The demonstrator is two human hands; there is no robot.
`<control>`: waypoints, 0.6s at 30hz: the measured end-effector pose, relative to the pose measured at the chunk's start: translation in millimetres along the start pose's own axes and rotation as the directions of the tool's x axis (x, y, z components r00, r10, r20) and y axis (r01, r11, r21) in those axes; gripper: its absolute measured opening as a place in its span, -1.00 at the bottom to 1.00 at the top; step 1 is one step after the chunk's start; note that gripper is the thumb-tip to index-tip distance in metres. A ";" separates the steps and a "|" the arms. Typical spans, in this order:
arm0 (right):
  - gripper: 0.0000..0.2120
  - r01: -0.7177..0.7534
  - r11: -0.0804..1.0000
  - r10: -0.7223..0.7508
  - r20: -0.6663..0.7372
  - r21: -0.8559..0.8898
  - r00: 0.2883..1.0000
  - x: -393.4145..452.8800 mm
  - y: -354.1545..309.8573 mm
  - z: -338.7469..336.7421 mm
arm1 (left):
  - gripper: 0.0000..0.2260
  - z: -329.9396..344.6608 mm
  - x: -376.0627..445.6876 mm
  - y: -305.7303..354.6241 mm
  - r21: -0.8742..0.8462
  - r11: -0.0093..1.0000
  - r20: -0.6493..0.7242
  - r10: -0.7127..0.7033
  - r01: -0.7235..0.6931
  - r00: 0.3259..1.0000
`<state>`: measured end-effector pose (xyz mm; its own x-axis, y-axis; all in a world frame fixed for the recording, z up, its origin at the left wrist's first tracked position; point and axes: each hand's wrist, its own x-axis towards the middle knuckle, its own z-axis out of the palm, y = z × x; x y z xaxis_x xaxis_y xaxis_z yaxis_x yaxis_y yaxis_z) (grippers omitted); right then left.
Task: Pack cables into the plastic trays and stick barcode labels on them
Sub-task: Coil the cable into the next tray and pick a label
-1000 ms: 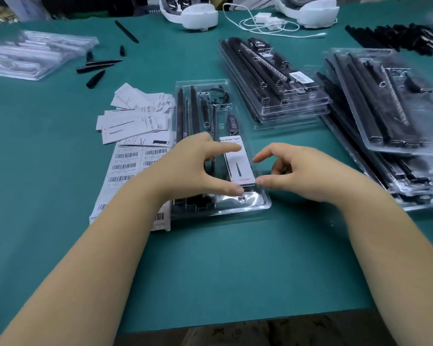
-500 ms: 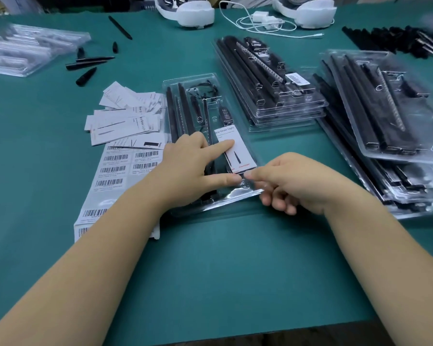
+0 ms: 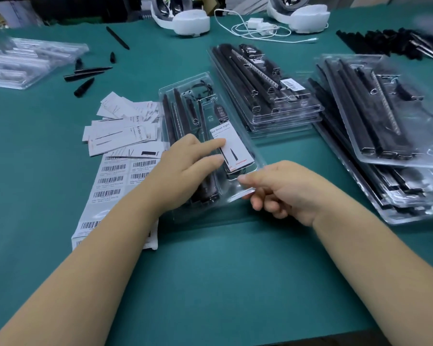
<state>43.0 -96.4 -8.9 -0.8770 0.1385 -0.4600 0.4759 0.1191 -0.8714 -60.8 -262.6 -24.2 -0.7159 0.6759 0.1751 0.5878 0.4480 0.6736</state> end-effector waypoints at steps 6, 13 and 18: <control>-0.71 0.062 0.996 -0.053 -0.135 0.061 0.989 2.8 0.2 5.4 | -0.64 -3.2 0.0 -4.8 -0.101 0.995 -0.045 -0.019 0.014 0.999; -0.78 0.050 0.996 -0.040 -0.123 0.079 0.992 1.1 0.1 7.0 | -0.68 0.1 1.1 -4.2 -0.144 0.989 -0.073 -0.034 0.023 0.997; -0.67 0.041 0.998 -0.033 -0.170 0.043 0.985 4.7 -1.4 10.8 | -0.63 1.5 2.4 0.4 -0.183 0.983 -0.084 -0.034 0.019 0.996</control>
<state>37.4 -106.5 -11.8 -0.8683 0.2994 -0.3954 0.4365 0.0826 -0.8959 -61.7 -259.9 -24.5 -0.7649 0.6084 0.2116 0.4953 0.3455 0.7970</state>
